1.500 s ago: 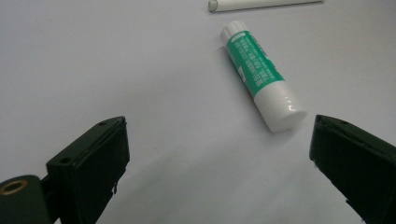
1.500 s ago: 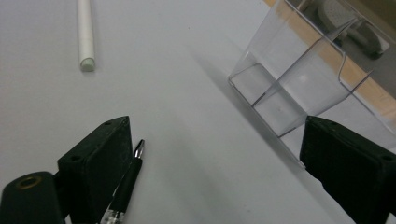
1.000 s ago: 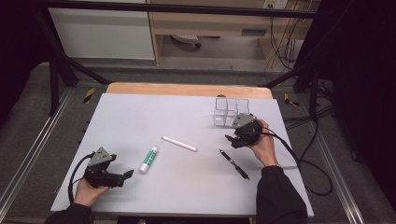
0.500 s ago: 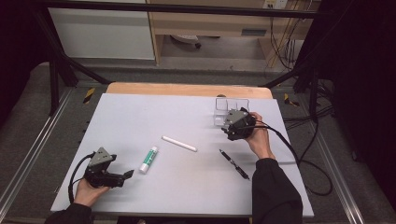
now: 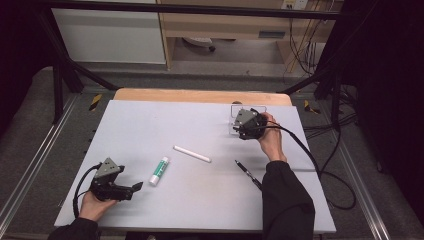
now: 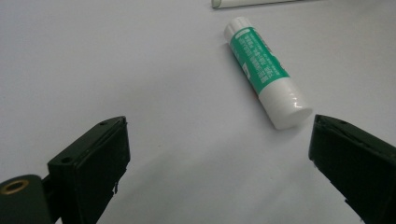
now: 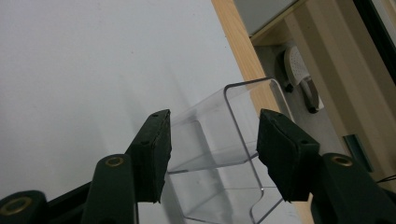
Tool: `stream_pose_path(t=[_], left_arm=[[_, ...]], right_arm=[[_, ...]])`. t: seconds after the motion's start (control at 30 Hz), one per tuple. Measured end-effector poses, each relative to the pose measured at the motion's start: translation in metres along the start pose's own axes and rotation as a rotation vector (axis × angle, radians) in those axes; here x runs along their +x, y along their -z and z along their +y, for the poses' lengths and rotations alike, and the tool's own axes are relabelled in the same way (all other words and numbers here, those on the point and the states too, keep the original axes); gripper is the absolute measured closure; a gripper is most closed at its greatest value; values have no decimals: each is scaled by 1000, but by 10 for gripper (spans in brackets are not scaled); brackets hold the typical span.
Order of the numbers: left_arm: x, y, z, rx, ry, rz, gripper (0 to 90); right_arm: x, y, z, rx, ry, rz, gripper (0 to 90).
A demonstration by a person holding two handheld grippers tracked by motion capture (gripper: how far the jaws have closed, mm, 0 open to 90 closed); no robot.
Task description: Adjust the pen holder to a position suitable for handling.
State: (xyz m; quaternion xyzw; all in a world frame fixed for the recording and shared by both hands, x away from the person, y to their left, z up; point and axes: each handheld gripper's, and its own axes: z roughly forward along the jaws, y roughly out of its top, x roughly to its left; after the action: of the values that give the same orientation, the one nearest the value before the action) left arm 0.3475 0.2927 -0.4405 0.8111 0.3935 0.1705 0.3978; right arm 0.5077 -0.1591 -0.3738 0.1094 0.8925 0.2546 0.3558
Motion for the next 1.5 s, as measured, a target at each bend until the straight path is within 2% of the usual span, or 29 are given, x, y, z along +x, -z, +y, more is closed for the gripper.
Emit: stream_pose_path(t=[0.27,0.3,0.77,1.07,1.1,1.27,1.4,1.5], left_arm=[[0,-1,0,2,-2,-2,54],[0,-1,0,6,-3,-2,54],[1,-1,0,6,-5,-3,54],[0,-1,0,10,-10,-3,55],[0,-2,0,11,-9,-4,55],[0,-2,0,13,-12,-3,54],[-1,-2,0,14,-13,-4,55],[-1,-2,0,14,-13,-4,55]], right_arm=[[1,-11,4,40,52,0,546],[2,-14,5,51,71,-4,565],[-3,-17,7,67,118,-10,724],[4,-6,6,76,174,35,789],[5,-3,6,77,193,53,804],[8,1,6,79,225,87,831],[10,3,8,99,249,115,849],[12,4,9,110,270,119,862]])
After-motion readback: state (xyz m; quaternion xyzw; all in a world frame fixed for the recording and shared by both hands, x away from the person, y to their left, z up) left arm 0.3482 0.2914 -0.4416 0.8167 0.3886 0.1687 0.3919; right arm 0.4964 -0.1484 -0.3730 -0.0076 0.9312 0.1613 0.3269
